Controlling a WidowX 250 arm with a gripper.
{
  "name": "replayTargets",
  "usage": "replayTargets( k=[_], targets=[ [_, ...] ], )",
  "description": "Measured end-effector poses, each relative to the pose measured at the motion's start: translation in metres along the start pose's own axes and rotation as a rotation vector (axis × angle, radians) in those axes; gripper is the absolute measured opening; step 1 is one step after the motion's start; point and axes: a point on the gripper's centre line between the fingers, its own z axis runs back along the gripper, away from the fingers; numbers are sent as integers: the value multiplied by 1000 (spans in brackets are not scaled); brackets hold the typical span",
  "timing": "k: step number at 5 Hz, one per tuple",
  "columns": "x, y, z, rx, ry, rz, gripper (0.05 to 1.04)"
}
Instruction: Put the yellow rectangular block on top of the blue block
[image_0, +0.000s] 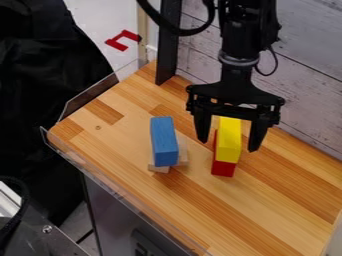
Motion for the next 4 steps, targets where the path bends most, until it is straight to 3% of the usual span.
replayTargets(
  k=[1,2,3,4],
  targets=[
    [-2,-1,-5,-31,-4,9,1000],
    [5,-2,-5,-93,-31,38,1000],
    [9,-2,-12,-118,-23,56,1000],
    [18,-3,-15,-111,-19,56,1000]
  ],
)
